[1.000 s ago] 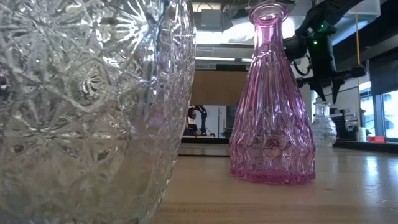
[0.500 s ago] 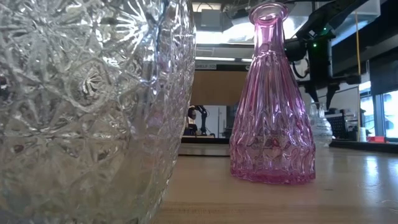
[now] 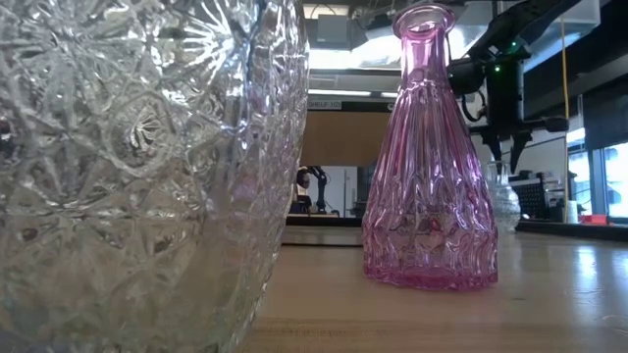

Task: Sort vases onto shelf
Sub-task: Put the transparent vase on the shelf

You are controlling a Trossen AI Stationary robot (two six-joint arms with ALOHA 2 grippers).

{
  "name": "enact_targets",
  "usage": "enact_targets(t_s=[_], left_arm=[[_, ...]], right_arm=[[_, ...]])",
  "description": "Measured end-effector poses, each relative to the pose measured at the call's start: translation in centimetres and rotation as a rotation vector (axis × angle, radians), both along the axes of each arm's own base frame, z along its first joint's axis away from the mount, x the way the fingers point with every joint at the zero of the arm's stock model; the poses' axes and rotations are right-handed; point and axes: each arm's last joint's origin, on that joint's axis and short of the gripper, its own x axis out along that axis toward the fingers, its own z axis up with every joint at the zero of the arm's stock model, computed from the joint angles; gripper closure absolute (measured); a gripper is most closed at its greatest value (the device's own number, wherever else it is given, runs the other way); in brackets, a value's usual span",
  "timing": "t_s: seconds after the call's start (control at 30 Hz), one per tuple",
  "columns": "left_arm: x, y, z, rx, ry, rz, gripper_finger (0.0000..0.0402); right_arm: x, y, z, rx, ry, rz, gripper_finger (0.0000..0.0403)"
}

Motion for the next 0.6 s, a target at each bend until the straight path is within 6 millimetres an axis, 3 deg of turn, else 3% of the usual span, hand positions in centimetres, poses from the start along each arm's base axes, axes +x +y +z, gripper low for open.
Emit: enact_targets(t_s=[0.13,0.6], left_arm=[[0.00,0.00,0.00,0.000,0.000,-0.001,0.0321],[-0.01,-0.01,0.01,-0.001,-0.002,-0.001,0.0321]], right_arm=[[0.07,0.04,0.03,0.001,-0.003,0.006,0.0386],[-0.36,0.64,0.49,0.022,-0.007,0.030,0.0384]])
